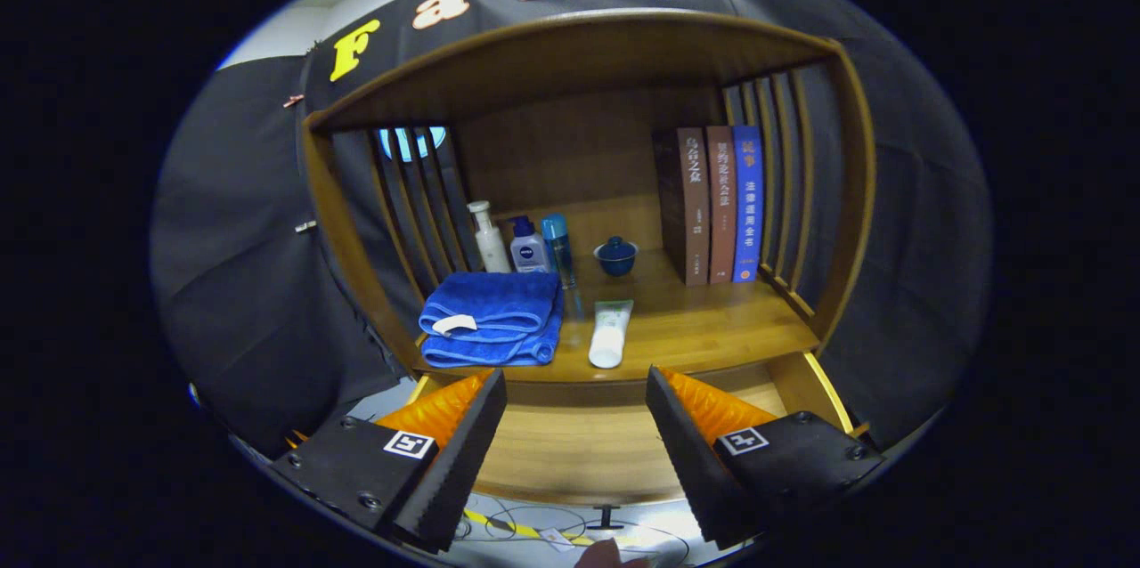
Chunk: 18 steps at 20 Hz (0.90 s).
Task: Pull open the drawer, take out the items inside it, and place them on the countertop above the cabinet.
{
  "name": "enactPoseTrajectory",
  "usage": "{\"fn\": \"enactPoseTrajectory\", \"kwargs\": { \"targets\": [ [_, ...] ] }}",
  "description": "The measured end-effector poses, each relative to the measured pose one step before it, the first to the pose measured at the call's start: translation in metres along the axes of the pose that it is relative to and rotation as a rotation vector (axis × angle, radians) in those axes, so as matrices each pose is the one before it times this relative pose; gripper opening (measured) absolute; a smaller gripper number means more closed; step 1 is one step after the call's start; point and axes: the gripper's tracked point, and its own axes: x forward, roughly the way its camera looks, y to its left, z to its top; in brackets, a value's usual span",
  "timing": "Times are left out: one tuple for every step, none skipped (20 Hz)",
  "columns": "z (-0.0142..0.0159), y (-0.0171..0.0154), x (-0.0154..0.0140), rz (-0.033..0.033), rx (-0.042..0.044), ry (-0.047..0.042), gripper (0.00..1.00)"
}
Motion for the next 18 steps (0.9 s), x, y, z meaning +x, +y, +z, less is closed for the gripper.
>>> {"fn": "enactPoseTrajectory", "kwargs": {
  "targets": [
    [-0.00887,-0.00676,-0.00897,-0.02009,-0.00473,-0.04875,1.0],
    [-0.0111,-0.00854,-0.00762,-0.02059,-0.02093,-0.0518,0.99],
    [-0.01011,-0.00281,-0.00761,-0.01528,-0.0302,-0.03607,1.0],
    [-0.01081,-0.00411,-0.0067,-0.01011,-0.03228,-0.0309,0.99],
    [-0.01427,-0.00202,-0.00578,-0.00537,-0.02454,-0.02151,0.99],
    [-0.01584,-0.00068,-0.00578,-0.00808,-0.00829,-0.01713,0.99],
    [-0.01592,0.00141,-0.00519,-0.00817,0.00686,-0.01278,1.0],
    [-0.01758,-0.00008,-0.00501,-0.00954,0.00378,-0.00517,0.99],
    [-0.01889,0.00116,-0.00196,-0.00294,-0.00134,0.0003,0.99],
    [-0.02013,0.00558,-0.00196,0.00264,-0.00755,0.00717,0.99],
    [-0.01773,0.00365,0.00048,0.0062,-0.00681,0.01087,0.99],
    [-0.01624,0.00373,0.00261,0.00777,-0.00607,0.01783,0.99],
    [-0.01359,0.00089,0.00258,-0.00322,0.00168,0.01199,0.99],
    [-0.00625,-0.0029,0.00676,-0.0056,0.006,0.00567,1.0],
    [-0.00431,0.00066,0.00294,-0.00565,0.00583,0.00431,1.0],
    [-0.00523,0.00161,0.00409,-0.00304,0.00469,0.00279,1.0],
    [-0.00127,0.00026,0.00444,-0.00417,0.00047,0.00018,1.0],
    [-0.00049,0.00085,0.00405,0.00195,-0.00179,0.0024,1.0]
  ]
}}
